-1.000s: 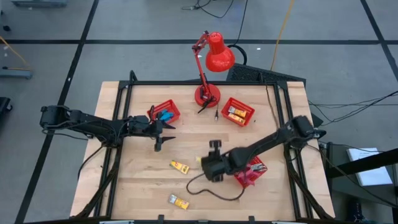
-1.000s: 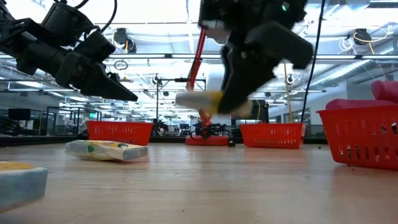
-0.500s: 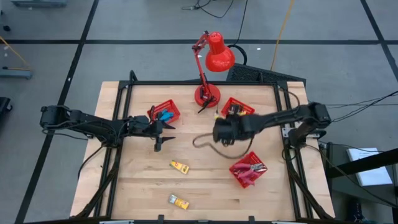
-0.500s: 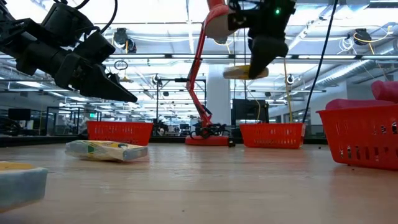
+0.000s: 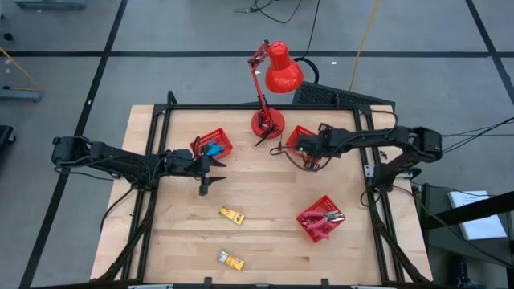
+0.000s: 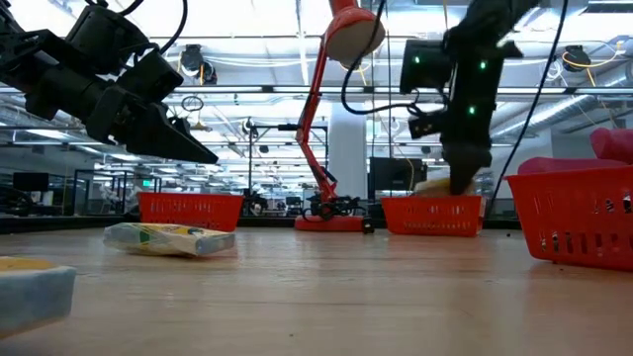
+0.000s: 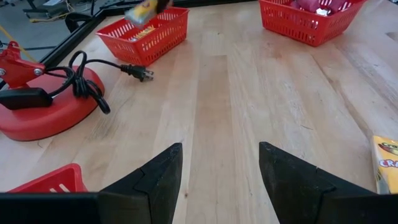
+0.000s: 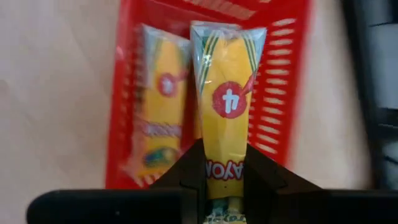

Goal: Pick & Place School Supplies
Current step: Put the yellow crayon box into the top right red bin

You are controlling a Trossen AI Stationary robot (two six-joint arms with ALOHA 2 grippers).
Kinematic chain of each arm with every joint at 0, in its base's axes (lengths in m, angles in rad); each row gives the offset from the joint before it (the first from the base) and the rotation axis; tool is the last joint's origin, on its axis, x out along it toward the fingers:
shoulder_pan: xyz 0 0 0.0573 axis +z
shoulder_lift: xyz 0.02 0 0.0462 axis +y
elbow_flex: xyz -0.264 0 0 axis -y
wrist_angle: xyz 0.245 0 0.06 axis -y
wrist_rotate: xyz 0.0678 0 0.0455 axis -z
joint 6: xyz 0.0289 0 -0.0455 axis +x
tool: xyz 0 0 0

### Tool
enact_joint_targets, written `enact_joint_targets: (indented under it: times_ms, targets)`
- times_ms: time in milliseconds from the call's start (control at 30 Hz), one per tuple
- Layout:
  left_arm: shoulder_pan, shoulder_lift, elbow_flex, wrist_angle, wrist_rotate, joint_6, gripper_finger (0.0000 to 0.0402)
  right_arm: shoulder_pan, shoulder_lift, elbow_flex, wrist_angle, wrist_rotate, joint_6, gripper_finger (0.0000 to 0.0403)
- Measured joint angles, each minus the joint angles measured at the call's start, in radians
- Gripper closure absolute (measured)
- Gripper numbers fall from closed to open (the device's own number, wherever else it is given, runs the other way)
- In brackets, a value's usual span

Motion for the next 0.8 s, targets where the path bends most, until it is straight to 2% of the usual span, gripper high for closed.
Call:
enact_joint_targets:
  times_ms: [100, 267, 400, 567, 667, 800]
  targets:
    - [0.0, 0.0, 0.0, 0.0, 0.0, -0.001, 0.0188, -0.043, -0.008, -0.04, 0.076, -0.077, -0.026, 0.0353]
    - [0.0, 0.0, 0.0, 0.0, 0.0, -0.003, 0.0188, -0.07, -0.009, -0.044, 0.139, -0.094, -0.061, 0.0348]
    - [0.0, 0.0, 0.0, -0.001, 0.0, -0.004, 0.0188, -0.072, -0.009, -0.044, 0.176, -0.125, -0.07, 0.027]
    - [0.0, 0.0, 0.0, 0.0, 0.0, -0.003, 0.0188, -0.072, -0.009, -0.044, 0.187, -0.105, -0.052, 0.0178]
    - [0.0, 0.0, 0.0, -0.001, 0.0, -0.003, 0.0188, -0.071, -0.009, -0.044, 0.206, -0.106, -0.052, 0.0158]
    - [0.0, 0.0, 0.0, -0.001, 0.0, -0.002, 0.0188, -0.026, -0.008, -0.005, 0.229, -0.165, -0.047, 0.0159]
